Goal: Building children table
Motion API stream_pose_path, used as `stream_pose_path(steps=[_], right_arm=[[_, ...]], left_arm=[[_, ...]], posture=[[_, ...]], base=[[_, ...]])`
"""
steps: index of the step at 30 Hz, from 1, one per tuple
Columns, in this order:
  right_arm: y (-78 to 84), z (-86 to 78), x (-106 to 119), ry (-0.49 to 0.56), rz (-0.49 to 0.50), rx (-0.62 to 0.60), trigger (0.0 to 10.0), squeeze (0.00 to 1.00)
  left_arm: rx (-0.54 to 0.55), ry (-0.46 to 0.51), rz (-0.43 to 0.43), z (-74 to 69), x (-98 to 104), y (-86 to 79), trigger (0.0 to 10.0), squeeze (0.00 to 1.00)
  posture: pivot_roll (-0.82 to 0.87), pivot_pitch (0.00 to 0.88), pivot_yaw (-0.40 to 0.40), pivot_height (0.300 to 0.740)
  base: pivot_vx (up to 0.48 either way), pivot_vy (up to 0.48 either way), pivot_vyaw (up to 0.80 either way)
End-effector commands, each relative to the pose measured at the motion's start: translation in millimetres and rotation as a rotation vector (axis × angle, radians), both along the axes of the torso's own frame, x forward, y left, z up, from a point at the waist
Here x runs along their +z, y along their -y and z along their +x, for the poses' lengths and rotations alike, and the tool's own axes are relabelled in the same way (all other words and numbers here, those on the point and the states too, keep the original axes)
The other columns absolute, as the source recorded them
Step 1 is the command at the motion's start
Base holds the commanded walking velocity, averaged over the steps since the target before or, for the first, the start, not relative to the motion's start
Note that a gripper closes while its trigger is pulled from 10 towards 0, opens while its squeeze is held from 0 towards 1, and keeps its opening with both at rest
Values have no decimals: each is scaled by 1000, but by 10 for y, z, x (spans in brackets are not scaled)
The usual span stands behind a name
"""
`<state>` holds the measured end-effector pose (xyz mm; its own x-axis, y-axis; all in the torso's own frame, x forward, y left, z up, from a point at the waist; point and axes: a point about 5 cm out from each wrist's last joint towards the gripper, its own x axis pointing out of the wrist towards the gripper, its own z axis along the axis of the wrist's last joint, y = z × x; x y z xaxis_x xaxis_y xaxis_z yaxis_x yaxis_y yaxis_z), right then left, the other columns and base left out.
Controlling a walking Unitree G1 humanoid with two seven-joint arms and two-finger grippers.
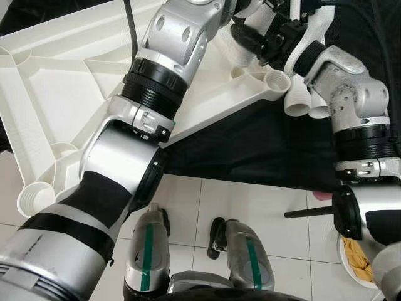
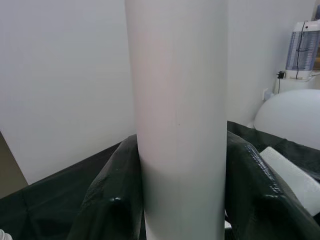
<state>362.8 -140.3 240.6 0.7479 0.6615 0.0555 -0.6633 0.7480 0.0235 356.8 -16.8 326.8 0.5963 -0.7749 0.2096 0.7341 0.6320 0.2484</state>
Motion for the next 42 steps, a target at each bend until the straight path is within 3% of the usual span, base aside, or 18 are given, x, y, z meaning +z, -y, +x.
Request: stream_pose_path(steps=[1, 19, 20, 21, 22, 24, 25, 27, 29, 31, 32, 42], right_arm=[[6, 25, 59, 20, 1, 3, 10000, 0], [18, 101, 239, 83, 54, -6, 9843, 0], [13, 101, 240, 86, 53, -4, 7843, 0], [13, 101, 240, 86, 53, -4, 7843, 0], [9, 104, 241, 89, 52, -2, 7020, 0], [3, 106, 245, 91, 53, -1, 7569, 0], [-1, 108, 249, 92, 54, 2, 6235, 0], [-1, 108, 249, 92, 54, 2, 6235, 0], [-5, 117, 254, 92, 55, 4, 2353, 0], [-6, 120, 255, 92, 55, 4, 2353, 0], [-8, 124, 255, 91, 56, 5, 0, 0], [-5, 137, 224, 82, 61, 0, 0, 0]], left_arm=[[3, 15, 5, -56, 13, 53, 10000, 0], [-2, 17, 12, -120, 9, 84, 10000, 0], [-3, 18, 11, -126, 11, 86, 10000, 0], [-3, 18, 11, -126, 11, 86, 10000, 0], [-4, 18, 12, -131, 12, 88, 10000, 0], [-5, 18, 13, -135, 11, 90, 10000, 0], [-6, 18, 14, -137, 10, 93, 10000, 0], [-6, 18, 14, -137, 10, 93, 10000, 0], [-8, 19, 18, -149, 4, 102, 10000, 0], [-8, 19, 19, -153, 2, 105, 10000, 0], [-8, 20, 21, -153, 0, 108, 10000, 0], [-17, 11, 56, -186, -62, 160, 10000, 0]], posture=[[94, 51, -67, 740], [96, 41, -71, 740], [96, 41, -71, 740], [96, 41, -71, 740], [95, 38, -70, 740], [95, 38, -69, 740], [94, 37, -68, 740], [94, 37, -68, 740], [93, 39, -67, 740], [93, 39, -67, 740], [92, 38, -67, 740], [93, 37, -62, 740]], base=[[0, 0, 0], [0, 0, 0], [0, 0, 0], [0, 0, 0], [0, 0, 0], [0, 0, 0], [0, 0, 0], [0, 0, 0], [0, 0, 0], [0, 0, 0], [0, 0, 0], [0, 0, 0]])
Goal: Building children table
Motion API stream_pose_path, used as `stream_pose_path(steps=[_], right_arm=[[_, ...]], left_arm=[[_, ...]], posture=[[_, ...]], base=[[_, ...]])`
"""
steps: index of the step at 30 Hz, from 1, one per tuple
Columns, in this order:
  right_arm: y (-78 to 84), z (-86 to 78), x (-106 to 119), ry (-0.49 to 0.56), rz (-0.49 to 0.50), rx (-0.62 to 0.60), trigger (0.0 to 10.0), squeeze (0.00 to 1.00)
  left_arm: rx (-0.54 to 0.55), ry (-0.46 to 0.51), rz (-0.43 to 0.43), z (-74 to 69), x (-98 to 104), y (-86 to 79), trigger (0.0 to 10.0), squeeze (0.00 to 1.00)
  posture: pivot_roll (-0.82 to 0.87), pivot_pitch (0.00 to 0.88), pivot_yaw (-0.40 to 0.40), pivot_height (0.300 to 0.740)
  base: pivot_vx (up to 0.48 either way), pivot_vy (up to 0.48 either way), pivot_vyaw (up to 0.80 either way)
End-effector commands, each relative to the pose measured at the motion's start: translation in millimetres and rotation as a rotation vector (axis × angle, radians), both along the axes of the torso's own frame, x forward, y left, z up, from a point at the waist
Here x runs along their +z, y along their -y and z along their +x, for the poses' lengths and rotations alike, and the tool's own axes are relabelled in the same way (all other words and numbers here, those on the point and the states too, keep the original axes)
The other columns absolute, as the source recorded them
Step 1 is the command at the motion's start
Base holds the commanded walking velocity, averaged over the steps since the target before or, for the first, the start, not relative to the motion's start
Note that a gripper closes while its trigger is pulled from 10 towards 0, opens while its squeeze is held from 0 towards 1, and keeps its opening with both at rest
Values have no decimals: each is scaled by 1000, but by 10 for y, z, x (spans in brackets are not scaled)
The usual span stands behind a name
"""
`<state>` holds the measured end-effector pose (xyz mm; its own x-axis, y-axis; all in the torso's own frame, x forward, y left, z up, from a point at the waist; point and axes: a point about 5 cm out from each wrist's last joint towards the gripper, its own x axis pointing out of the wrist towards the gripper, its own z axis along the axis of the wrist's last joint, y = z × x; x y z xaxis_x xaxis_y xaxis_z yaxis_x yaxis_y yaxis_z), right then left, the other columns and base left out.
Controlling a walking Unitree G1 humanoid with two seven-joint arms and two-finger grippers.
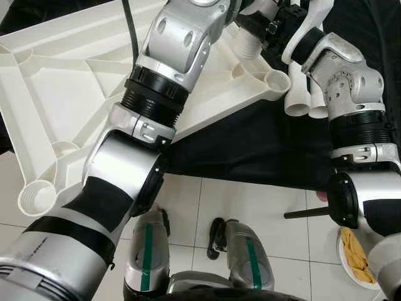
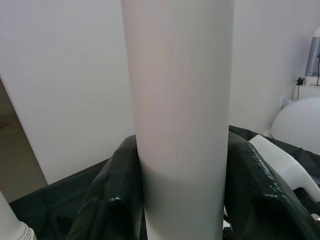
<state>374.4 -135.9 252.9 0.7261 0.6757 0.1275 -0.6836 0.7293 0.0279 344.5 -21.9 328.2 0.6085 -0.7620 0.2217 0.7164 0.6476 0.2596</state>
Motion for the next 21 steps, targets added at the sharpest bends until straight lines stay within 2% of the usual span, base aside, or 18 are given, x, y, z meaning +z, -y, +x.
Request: stream_pose_path(steps=[1, 3, 4, 11, 12, 13, 15, 16, 21], right_arm=[[42, 22, 96, 30, 12, -29, 0, 0], [44, 23, 89, 28, 17, -33, 0, 0], [45, 24, 83, 26, 21, -38, 0, 0], [52, 28, 42, 11, 54, -69, 0, 0], [55, 31, 29, 9, 62, -83, 3529, 0], [56, 32, 21, 7, 65, -90, 6118, 0], [57, 33, 15, 5, 68, -94, 6118, 0], [64, 36, 2, 1, 74, -107, 10000, 0], [130, 47, -53, -13, 97, -169, 10000, 0]], left_arm=[[-40, -13, 67, -65, -93, 116, 10000, 0], [-51, -30, 69, -69, -116, 125, 10000, 0], [-69, -47, 64, -76, -133, 127, 10000, 1000], [-137, -107, 39, -122, -177, 125, 10000, 1000], [-152, -128, 22, -130, -167, 112, 10000, 1000], [-164, -140, 7, -135, -157, 98, 10000, 1000], [-171, -148, -2, -138, -150, 89, 10000, 1000], [-180, -163, -19, -139, -138, 68, 10000, 1000], [-164, -213, -93, -97, -95, -78, 10000, 1000]], posture=[[93, 37, -62, 740], [93, 39, -60, 740], [93, 40, -60, 740], [95, 42, -58, 740], [95, 43, -57, 740], [97, 44, -57, 740], [97, 44, -57, 740], [96, 44, -57, 740], [96, 43, -57, 740]], base=[[0, 0, 0], [0, 0, 0], [0, 0, 0], [0, 0, 0], [0, 0, 0], [0, 0, 0], [0, 0, 0], [0, 0, 0], [0, 0, 0]])
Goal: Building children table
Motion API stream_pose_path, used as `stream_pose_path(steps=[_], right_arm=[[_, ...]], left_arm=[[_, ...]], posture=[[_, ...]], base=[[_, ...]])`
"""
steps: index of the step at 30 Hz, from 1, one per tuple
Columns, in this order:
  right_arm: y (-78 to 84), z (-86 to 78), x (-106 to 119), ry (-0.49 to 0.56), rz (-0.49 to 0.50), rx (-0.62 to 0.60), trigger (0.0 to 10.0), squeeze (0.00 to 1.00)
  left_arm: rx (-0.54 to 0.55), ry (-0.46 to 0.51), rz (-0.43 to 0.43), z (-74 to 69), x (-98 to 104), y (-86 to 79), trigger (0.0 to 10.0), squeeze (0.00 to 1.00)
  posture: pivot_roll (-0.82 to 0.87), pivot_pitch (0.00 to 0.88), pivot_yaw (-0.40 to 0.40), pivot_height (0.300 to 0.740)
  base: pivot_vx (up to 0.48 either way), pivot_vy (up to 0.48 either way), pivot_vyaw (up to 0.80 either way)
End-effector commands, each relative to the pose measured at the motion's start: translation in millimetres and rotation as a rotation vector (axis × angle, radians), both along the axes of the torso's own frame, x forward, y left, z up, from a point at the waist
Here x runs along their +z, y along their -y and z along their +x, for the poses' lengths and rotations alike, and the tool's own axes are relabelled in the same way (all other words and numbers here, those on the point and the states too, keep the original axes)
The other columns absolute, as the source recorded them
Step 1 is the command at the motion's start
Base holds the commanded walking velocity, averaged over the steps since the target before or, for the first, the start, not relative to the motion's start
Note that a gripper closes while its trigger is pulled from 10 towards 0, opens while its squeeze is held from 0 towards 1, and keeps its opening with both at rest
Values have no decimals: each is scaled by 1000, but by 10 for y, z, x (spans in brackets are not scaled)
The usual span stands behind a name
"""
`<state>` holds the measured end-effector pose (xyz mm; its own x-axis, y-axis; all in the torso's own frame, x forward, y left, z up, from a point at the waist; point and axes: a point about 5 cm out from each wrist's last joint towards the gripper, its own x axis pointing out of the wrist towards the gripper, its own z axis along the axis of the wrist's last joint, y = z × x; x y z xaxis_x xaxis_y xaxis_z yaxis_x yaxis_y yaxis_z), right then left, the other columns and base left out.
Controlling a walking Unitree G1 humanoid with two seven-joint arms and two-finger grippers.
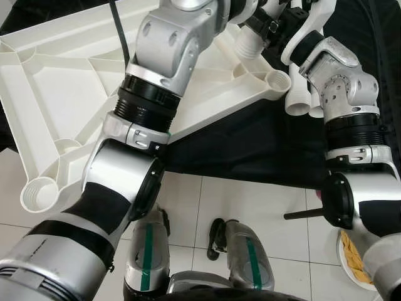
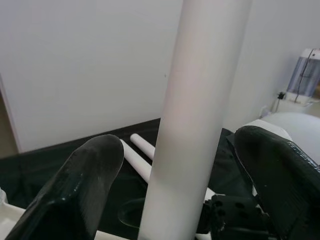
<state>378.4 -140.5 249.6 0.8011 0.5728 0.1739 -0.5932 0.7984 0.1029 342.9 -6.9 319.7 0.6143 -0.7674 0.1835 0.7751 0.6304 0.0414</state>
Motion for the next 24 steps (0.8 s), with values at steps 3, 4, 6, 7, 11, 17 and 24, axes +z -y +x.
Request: stream_pose_path(steps=[3, 4, 6, 7, 11, 17, 24], right_arm=[[116, 8, -36, -6, 12, -76, 10000, 0], [136, 8, -46, -8, 14, -91, 10000, 0], [187, 3, -82, -16, 17, -125, 10000, 0], [230, -4, -118, -25, 19, -153, 10000, 0], [267, -17, -161, -28, 14, -182, 10000, 0], [371, -73, -345, -37, -12, -305, 10000, 0], [384, -132, -433, -31, -3, -353, 10000, 0]], left_arm=[[-96, -23, 0, -49, -29, 21, 10000, 1000], [-80, -32, 0, -29, -44, -12, 10000, 1000], [-49, -52, 0, 6, -93, -71, 10000, 0], [-27, -66, -1, 30, -133, -118, 10000, 0], [-1, -81, 2, 49, -178, -164, 10000, 0], [86, -116, 9, 98, -329, -309, 10000, 0], [190, -96, 62, 130, -485, -479, 10000, 0]], posture=[[95, 44, -58, 740], [95, 44, -58, 740], [92, 44, -56, 740], [92, 44, -56, 740], [91, 44, -56, 740], [78, 38, -49, 740], [71, 29, -43, 740]], base=[[0, 0, 0], [0, 0, 0], [0, 0, 0], [0, 0, 0], [0, 0, 0], [0, 0, 0], [0, 0, 0]])
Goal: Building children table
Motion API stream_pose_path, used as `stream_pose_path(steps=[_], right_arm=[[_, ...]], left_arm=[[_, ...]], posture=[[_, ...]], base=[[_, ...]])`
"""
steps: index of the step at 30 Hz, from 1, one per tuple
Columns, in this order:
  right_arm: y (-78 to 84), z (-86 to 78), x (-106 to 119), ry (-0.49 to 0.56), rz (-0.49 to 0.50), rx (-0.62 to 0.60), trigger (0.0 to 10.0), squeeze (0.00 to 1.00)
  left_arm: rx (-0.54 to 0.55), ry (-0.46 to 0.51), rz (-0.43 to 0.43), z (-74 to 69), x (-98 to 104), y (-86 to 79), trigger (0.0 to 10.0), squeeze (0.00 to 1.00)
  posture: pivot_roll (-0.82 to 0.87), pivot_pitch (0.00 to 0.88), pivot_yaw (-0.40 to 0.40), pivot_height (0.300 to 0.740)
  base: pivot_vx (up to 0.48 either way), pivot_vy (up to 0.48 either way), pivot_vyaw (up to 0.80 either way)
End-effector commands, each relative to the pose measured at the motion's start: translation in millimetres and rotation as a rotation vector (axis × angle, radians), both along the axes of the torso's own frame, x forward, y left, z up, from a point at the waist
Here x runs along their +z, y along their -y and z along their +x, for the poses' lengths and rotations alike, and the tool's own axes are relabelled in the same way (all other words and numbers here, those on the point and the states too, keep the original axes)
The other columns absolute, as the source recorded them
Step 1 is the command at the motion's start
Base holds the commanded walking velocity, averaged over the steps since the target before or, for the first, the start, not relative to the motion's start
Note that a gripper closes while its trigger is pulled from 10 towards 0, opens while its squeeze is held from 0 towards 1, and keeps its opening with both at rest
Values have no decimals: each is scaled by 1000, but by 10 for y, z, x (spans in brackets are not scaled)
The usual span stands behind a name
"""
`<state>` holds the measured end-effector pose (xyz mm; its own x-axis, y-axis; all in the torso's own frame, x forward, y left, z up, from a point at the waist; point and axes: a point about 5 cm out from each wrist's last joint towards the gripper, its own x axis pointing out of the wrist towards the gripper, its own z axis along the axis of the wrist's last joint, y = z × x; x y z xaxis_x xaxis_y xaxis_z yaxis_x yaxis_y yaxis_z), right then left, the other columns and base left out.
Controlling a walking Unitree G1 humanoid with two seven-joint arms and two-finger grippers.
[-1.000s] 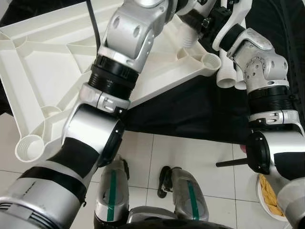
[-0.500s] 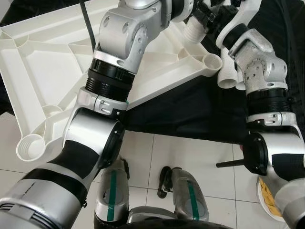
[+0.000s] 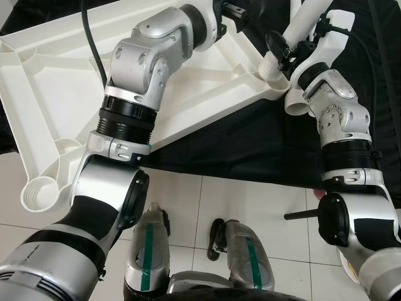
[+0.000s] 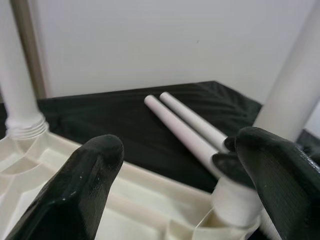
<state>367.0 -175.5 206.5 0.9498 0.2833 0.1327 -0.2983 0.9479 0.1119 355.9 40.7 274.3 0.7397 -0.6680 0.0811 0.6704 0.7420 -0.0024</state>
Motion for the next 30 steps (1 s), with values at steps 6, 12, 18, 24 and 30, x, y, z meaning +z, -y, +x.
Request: stream_pose_path(steps=[6, 12, 18, 24, 30], right_arm=[[33, -67, -92, 18, -23, -64, 10000, 0], [60, -114, -180, 11, 20, -130, 10000, 0], [71, -118, -191, 19, 28, -162, 10000, 0], [56, -101, -198, 25, 6, -167, 10000, 0], [74, -60, -187, 32, 30, -179, 10000, 0]], left_arm=[[69, 13, 67, -43, -195, -55, 10000, 0], [48, 50, 188, -230, -508, 15, 10000, 0], [2, 53, 259, -333, -686, 67, 10000, 0], [-68, 49, 289, -437, -800, 103, 10000, 0], [-112, 34, 309, -539, -881, 127, 10000, 0]], posture=[[76, 20, -45, 740], [77, 13, -50, 740], [79, 19, -50, 740], [80, 35, -52, 740], [87, 62, -55, 740]], base=[[0, 0, 0], [0, 0, 0], [0, 0, 0], [0, 0, 0], [0, 0, 0]])
